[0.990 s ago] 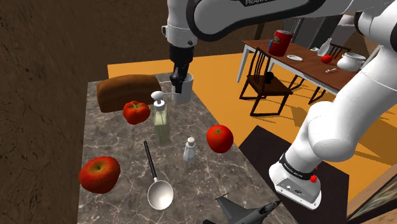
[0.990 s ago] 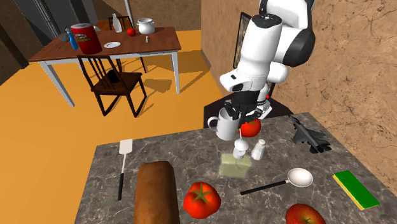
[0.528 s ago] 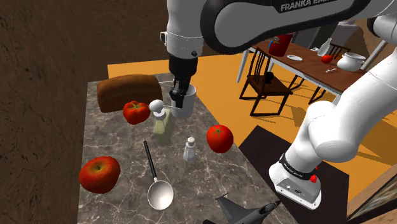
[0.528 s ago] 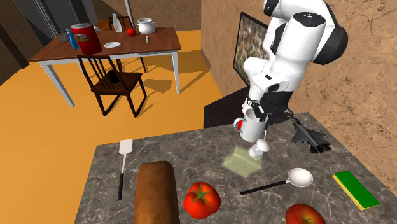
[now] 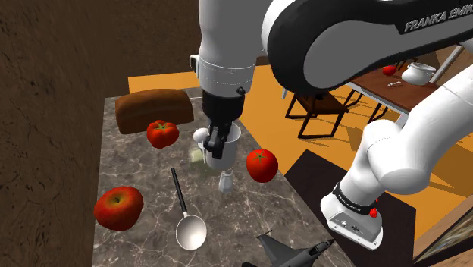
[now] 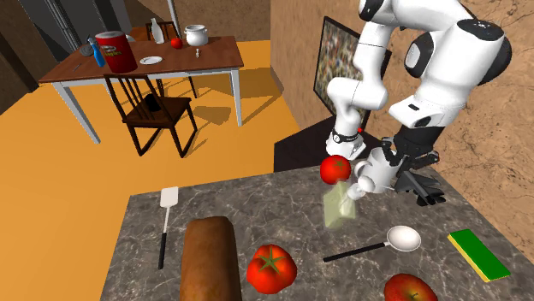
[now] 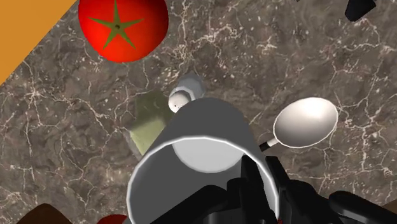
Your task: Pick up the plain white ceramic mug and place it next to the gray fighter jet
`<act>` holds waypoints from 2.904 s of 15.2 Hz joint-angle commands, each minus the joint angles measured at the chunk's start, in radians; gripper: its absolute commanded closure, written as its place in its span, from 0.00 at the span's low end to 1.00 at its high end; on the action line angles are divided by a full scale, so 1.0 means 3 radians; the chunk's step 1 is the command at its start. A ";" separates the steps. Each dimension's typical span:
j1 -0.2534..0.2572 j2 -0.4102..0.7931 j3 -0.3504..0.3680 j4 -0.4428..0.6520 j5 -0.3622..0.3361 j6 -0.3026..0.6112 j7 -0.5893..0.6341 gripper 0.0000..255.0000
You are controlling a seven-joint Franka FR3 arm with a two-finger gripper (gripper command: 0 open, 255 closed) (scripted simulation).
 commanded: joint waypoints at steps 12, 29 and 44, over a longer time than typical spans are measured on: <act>0.0361 0.0217 0.0757 0.0290 0.0012 -0.0062 0.1130 1.00; 0.1087 0.1715 0.1636 0.1507 -0.1094 -0.0338 0.2983 1.00; 0.0967 0.1915 0.1727 0.0981 -0.1333 0.0255 0.3169 1.00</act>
